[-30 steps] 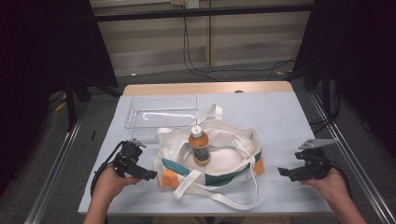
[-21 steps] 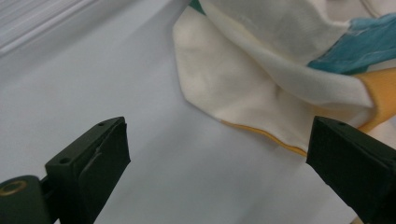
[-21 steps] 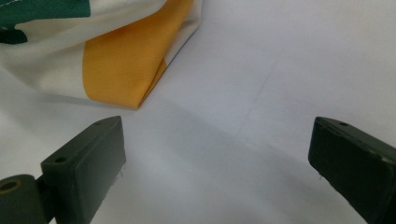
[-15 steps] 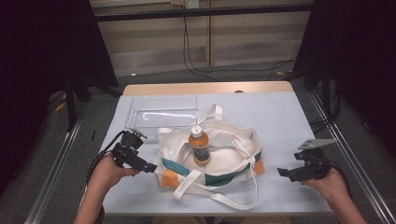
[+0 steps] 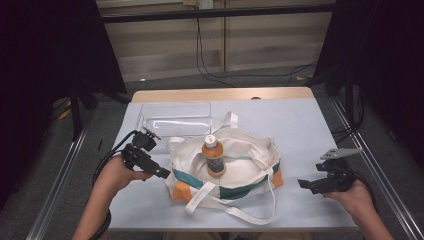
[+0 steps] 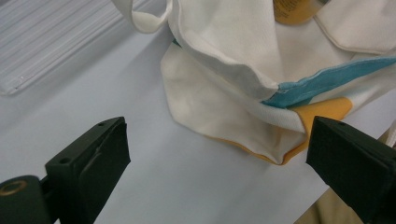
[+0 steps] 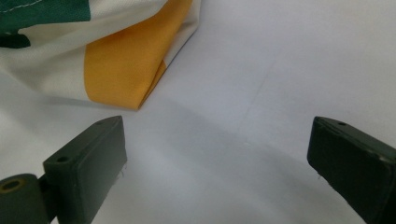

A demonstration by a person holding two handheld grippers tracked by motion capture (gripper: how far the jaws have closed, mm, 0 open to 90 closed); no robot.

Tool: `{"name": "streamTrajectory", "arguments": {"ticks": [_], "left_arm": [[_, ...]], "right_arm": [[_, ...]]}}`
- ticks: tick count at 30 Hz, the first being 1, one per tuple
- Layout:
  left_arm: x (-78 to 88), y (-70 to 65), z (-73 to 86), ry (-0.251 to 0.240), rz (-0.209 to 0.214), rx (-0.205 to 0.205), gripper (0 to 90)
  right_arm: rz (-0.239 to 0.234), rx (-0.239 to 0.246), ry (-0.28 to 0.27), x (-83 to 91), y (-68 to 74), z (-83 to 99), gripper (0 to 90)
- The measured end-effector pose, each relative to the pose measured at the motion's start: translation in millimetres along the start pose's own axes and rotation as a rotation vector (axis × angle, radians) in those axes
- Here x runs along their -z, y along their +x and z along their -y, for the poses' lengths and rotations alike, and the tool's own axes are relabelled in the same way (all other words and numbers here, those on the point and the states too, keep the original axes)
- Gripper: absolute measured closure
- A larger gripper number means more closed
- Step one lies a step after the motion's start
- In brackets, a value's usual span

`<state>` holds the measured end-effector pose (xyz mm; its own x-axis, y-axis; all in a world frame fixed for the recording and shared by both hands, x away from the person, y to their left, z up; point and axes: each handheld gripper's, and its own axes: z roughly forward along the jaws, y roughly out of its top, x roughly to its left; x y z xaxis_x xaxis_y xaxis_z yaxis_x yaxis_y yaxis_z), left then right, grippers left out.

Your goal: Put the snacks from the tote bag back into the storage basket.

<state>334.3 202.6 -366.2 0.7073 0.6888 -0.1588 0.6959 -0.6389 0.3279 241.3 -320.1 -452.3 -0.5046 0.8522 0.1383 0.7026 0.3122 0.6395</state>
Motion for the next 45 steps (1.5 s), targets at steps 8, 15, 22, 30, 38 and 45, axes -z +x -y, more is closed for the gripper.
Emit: {"name": "streamTrajectory", "arguments": {"ticks": [8, 15, 22, 30, 38, 45], "left_arm": [[6.7, -2.9, -14.5, 0.007, 0.010, -0.011, 5.7], [9.3, -7.2, -26.6, 0.029, 0.012, -0.044, 5.7], [9.9, -13.4, -36.9, 0.026, 0.012, -0.057, 5.7], [9.9, -20.3, -48.8, 0.038, 0.018, -0.083, 6.0], [6.5, -27.0, -58.2, 0.040, 0.026, -0.103, 6.1], [3.7, -31.6, -64.5, 0.039, 0.027, -0.114, 6.2]], "right_arm": [[-0.004, 0.000, 0.006, -0.7, 1.4, -0.2, 4.7], [-0.006, 0.003, 0.007, -1.0, 1.9, -0.3, 4.9], [-0.008, 0.008, 0.007, -1.2, 1.8, -0.6, 4.9], [-0.007, 0.005, 0.009, -0.5, 2.0, -0.7, 5.0], [-0.009, 0.002, 0.014, -0.3, 2.9, -1.1, 5.1], [-0.010, 0.002, 0.014, -0.2, 3.0, -1.1, 5.1]]}}
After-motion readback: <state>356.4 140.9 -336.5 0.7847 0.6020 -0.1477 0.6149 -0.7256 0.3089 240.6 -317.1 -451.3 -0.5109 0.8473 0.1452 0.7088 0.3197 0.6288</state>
